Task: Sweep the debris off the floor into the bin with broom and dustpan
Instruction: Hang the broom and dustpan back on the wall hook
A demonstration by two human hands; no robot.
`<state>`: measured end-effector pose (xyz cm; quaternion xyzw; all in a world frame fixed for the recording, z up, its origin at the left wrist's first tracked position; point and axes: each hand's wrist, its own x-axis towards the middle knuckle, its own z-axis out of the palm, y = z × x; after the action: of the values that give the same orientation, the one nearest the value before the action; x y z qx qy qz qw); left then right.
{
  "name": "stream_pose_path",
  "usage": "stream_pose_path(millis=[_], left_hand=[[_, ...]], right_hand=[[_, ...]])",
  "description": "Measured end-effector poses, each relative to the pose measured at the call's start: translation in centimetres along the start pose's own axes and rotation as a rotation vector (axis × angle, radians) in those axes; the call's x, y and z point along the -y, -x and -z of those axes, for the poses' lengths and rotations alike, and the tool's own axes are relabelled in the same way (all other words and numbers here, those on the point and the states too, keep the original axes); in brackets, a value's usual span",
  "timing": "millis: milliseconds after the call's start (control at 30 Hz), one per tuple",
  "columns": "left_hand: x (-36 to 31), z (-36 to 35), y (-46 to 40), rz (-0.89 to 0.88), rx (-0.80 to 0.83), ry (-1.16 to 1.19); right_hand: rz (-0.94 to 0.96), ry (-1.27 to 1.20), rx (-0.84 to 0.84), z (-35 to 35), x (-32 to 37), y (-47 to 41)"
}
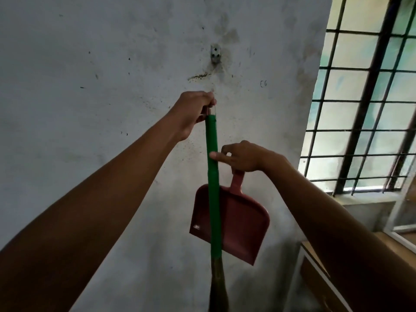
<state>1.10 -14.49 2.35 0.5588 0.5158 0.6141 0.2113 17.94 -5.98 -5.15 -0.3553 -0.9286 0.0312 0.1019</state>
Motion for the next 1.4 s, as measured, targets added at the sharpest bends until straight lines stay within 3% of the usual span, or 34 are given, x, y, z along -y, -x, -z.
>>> stream_pose_path(millis=[167, 500, 667, 1100, 1233, 1400], left_hand=[[2.9, -3.4, 0.5, 0.073, 0.149, -0.129], [6.0, -10.0, -2.2, 0.142, 0.094, -0.225], [8.0, -12.8, -3.5, 0.066, 0.082, -0.439], [8.9, -14.9, -7.2, -0.035, 0.142, -0.479], [9.2, -14.1, -8.4, -0.079, 0.193, -0.486], [9.4, -12.1, -10.1, -0.151, 0.128, -0.423]], right_hand=[[-0.034, -0.162, -0.068, 2.8, -2.6, -1.0], [-0.005, -0.303, -0.098, 5.2, -8.2, -3.5], [-0.053, -0.440, -0.076, 6.4, -9.8, -4.2], [-0.051, -0.490, -0.087, 6.6, -12.2, -7.8], [-0.059, -0.610, -0.100, 7.0, -12.5, -8.5], [-0.114, -0.827, -0.151, 8.4, -13.0, -9.2]])
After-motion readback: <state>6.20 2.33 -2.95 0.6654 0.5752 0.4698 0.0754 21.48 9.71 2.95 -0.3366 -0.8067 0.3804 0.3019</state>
